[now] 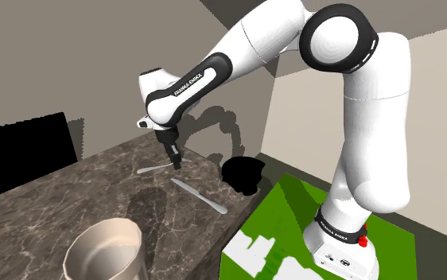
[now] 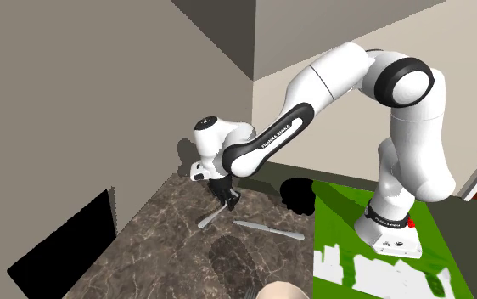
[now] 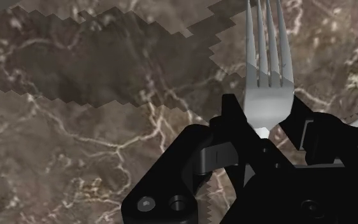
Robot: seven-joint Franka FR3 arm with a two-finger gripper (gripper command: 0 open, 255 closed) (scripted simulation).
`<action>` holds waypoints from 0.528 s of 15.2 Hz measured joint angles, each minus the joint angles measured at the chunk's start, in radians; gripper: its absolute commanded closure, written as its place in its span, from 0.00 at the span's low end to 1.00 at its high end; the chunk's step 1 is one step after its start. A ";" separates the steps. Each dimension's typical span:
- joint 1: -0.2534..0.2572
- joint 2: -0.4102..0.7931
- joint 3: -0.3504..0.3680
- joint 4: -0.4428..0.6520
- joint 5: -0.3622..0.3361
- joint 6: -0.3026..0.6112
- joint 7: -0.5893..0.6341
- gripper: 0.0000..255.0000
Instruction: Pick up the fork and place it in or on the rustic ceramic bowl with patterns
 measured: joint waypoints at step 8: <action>0.000 -0.029 0.001 0.015 0.002 -0.044 -0.002 1.00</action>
